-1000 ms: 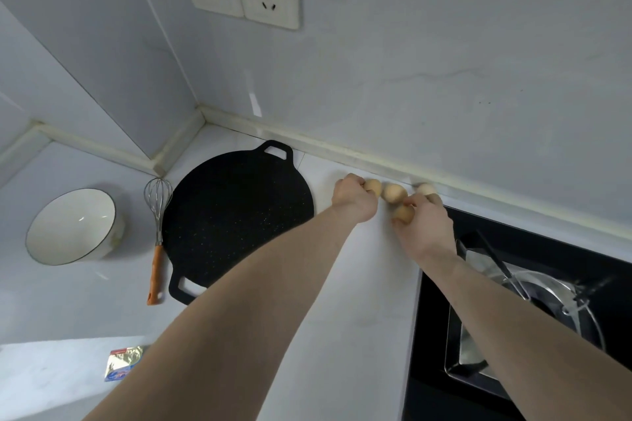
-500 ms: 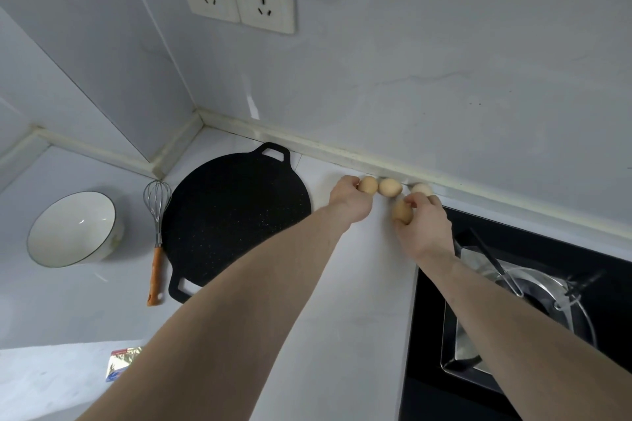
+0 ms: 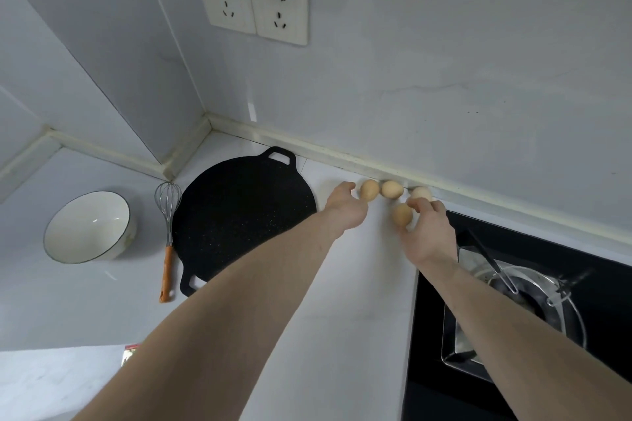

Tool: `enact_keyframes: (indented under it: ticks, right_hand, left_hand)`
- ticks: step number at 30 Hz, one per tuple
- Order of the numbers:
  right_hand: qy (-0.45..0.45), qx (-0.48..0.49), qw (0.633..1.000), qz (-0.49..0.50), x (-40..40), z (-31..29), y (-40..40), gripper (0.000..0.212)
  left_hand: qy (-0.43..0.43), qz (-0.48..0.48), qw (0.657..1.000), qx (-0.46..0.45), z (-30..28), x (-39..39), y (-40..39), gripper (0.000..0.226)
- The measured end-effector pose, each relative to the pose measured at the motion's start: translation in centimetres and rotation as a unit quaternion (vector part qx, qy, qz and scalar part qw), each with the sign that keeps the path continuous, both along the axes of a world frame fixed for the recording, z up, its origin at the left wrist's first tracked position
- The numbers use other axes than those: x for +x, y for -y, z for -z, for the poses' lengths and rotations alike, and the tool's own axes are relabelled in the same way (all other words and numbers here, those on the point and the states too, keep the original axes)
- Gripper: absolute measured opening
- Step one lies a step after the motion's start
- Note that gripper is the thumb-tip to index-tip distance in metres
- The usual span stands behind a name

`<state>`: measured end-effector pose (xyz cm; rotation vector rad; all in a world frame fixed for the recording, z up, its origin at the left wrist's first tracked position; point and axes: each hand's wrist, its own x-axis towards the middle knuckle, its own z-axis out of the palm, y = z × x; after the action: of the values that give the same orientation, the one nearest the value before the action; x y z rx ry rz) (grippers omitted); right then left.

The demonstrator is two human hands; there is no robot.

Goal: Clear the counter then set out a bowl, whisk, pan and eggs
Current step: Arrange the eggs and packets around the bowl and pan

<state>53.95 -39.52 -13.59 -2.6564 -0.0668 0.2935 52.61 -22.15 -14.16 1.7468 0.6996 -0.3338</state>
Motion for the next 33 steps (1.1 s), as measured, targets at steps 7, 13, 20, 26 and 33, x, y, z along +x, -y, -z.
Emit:
enact_keyframes:
  ticks: [7,13,20,26,33]
  right_hand:
    - [0.030,0.045,0.998,-0.042,-5.4,-1.0,-1.3,0.041]
    - [-0.028,0.098,0.989,-0.106,-14.9,-2.0,-6.0,0.042]
    - [-0.106,0.086,0.955,-0.265,-26.1,-1.2,-12.7,0.044]
    - [-0.117,0.024,0.943,-0.310,-30.0,0.2,-18.1,0.060]
    - [-0.124,-0.050,0.966,-0.221,-31.1,1.4,-20.3,0.049]
  left_hand:
    - [0.064,0.027,0.997,0.034,-1.5,-8.1,-2.5,0.052]
    - [0.152,0.005,0.983,0.103,-4.4,-22.9,-7.4,0.039]
    - [0.029,-0.059,0.966,0.249,-2.0,-42.0,-16.2,0.042]
    - [-0.063,-0.005,0.959,0.277,0.3,-46.1,-19.5,0.061]
    - [-0.035,0.046,0.962,0.266,0.5,-42.2,-17.5,0.065]
